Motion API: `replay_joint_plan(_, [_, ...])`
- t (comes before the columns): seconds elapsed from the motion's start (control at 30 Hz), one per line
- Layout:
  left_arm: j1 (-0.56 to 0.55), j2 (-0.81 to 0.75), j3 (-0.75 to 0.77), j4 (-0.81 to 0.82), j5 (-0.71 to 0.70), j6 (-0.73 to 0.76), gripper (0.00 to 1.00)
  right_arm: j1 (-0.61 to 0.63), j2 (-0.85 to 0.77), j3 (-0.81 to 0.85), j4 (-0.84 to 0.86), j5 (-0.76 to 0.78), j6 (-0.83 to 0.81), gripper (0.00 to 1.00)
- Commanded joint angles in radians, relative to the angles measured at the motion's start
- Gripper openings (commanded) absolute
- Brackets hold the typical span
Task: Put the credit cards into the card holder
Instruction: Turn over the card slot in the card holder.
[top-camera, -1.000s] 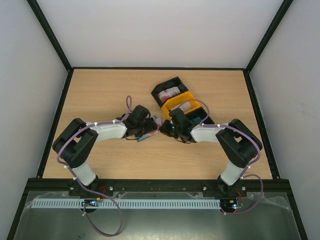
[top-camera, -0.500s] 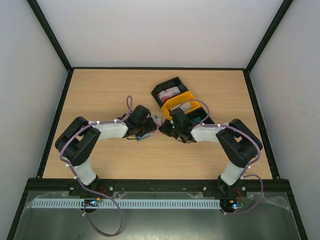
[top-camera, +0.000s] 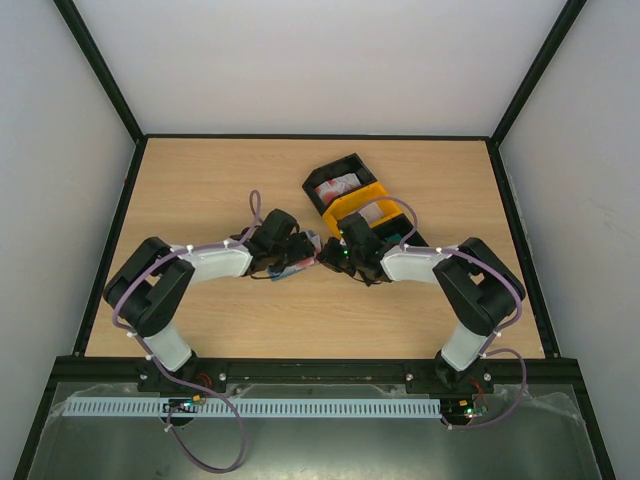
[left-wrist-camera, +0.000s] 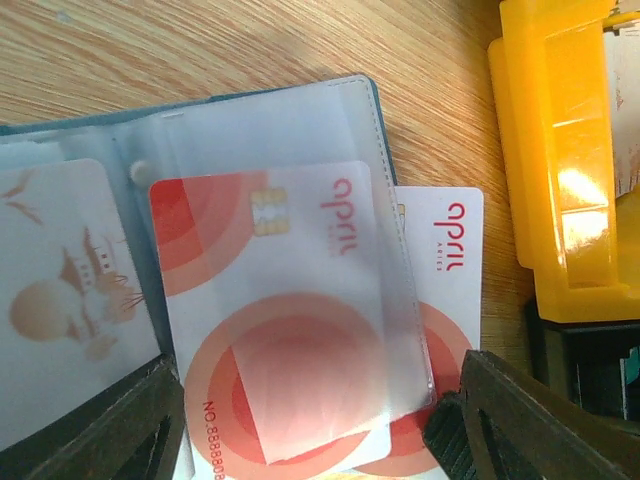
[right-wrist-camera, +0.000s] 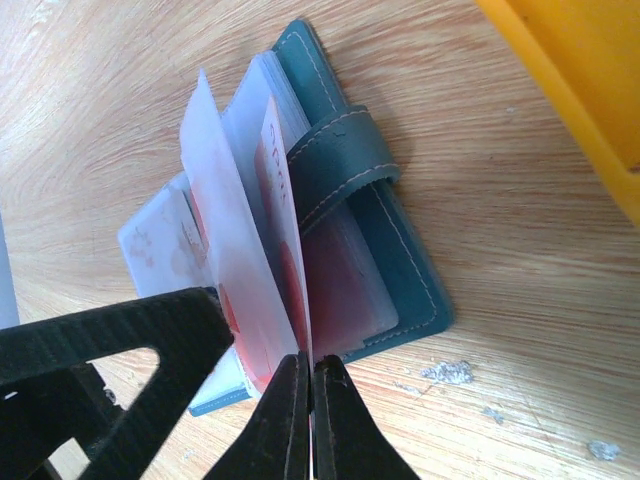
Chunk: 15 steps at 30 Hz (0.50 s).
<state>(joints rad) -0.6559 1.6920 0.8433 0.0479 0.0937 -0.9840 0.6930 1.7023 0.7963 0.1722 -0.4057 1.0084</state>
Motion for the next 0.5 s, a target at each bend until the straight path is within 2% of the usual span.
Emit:
replay_joint_plan(0.0, [0.011, -0.056, -0.016, -0.054, -0.026, 0.015, 0.77, 0.0, -0.035, 0.012, -0.032, -0.008, -0.014, 0.02])
replay_joint_plan(0.2, [0.026, -0.086, -0.045, -0.058, -0.031, 0.013, 0.8, 0.002, -0.062, -0.007, 0.006, -0.047, -0.01, 0.02])
replay_joint_plan(0.47, [0.033, -0.029, -0.051, -0.014, 0.008, 0.004, 0.81, 0.003, -0.057, -0.019, 0.026, -0.083, -0.014, 0.02])
